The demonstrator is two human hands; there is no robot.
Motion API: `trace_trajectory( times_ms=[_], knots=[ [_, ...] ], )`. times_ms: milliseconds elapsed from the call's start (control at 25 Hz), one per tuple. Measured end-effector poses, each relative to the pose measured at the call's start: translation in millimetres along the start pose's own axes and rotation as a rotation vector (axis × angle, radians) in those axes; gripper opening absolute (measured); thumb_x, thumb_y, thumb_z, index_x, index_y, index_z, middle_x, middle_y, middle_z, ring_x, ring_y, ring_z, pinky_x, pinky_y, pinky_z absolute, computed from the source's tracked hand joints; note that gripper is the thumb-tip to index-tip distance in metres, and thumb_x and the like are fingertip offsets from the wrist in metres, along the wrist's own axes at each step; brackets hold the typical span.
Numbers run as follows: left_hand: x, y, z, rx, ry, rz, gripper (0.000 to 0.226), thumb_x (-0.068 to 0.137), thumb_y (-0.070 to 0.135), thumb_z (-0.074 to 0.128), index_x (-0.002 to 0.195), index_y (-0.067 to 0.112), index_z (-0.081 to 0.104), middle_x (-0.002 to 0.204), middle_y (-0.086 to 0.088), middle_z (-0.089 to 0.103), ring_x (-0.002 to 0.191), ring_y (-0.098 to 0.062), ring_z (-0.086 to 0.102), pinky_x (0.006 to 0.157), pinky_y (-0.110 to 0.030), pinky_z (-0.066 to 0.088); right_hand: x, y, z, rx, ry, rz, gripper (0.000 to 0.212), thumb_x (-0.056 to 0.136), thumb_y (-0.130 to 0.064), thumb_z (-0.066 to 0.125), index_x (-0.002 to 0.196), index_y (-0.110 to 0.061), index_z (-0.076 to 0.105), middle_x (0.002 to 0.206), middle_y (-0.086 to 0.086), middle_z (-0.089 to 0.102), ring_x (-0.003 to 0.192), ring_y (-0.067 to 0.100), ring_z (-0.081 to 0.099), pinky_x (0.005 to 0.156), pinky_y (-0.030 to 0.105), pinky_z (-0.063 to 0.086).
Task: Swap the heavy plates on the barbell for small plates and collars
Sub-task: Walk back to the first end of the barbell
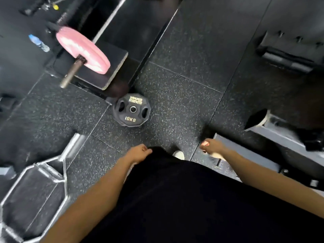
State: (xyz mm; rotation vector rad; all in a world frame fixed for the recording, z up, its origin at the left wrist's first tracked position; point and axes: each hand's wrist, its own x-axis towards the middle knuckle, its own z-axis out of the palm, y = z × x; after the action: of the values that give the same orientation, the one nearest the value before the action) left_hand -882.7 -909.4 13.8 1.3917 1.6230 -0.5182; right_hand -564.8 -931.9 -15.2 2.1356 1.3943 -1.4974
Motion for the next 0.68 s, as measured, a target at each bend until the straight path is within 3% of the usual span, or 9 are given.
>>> trace_trajectory(
  times_ms=[160,360,520,680],
  knots=[
    [61.8,63.1,-66.4,-0.035,-0.009,0.039,0.040,0.096,0.045,0.050,0.119,0.013,0.057,0.120,-0.007,0.062,0.108,-0.024,0.058,0.089,-0.031,0.041,50.2,-16.6,-56.8,0.081,-0.040,0.037,0.043,0.093,-0.035,0.058,0.124,-0.005,0.056,0.125,0.015,0.062,0.112,0.031,0.059,0.092,0.037,0.048],
    [173.0,148.1,-155.7,-0.018,-0.058,0.030,0.045,0.094,0.052,0.048,0.117,0.014,0.058,0.122,-0.005,0.061,0.111,-0.023,0.056,0.093,-0.033,0.042,144.1,-48.5,-154.2,0.077,-0.069,0.104,0.047,0.093,-0.035,0.058,0.129,-0.005,0.053,0.132,0.014,0.058,0.118,0.030,0.056,0.095,0.033,0.044],
    [259.0,226.6,-257.4,0.051,-0.066,0.064,0.041,0.094,0.050,0.049,0.109,0.013,0.060,0.115,-0.006,0.063,0.108,-0.023,0.058,0.085,-0.031,0.040,213.7,-86.1,-259.5,0.088,-0.050,0.122,0.039,0.093,-0.033,0.057,0.124,-0.010,0.058,0.126,0.011,0.063,0.110,0.027,0.061,0.082,0.026,0.043],
    [319.4,333.5,-357.1,0.147,-0.099,0.121,0.040,0.094,0.049,0.050,0.114,0.015,0.058,0.107,-0.002,0.062,0.097,-0.020,0.058,0.078,-0.030,0.040,265.7,-117.9,-395.7,0.201,0.107,0.116,0.039,0.094,-0.033,0.055,0.126,-0.011,0.056,0.128,0.008,0.061,0.115,0.026,0.058,0.093,0.031,0.044]
  ],
)
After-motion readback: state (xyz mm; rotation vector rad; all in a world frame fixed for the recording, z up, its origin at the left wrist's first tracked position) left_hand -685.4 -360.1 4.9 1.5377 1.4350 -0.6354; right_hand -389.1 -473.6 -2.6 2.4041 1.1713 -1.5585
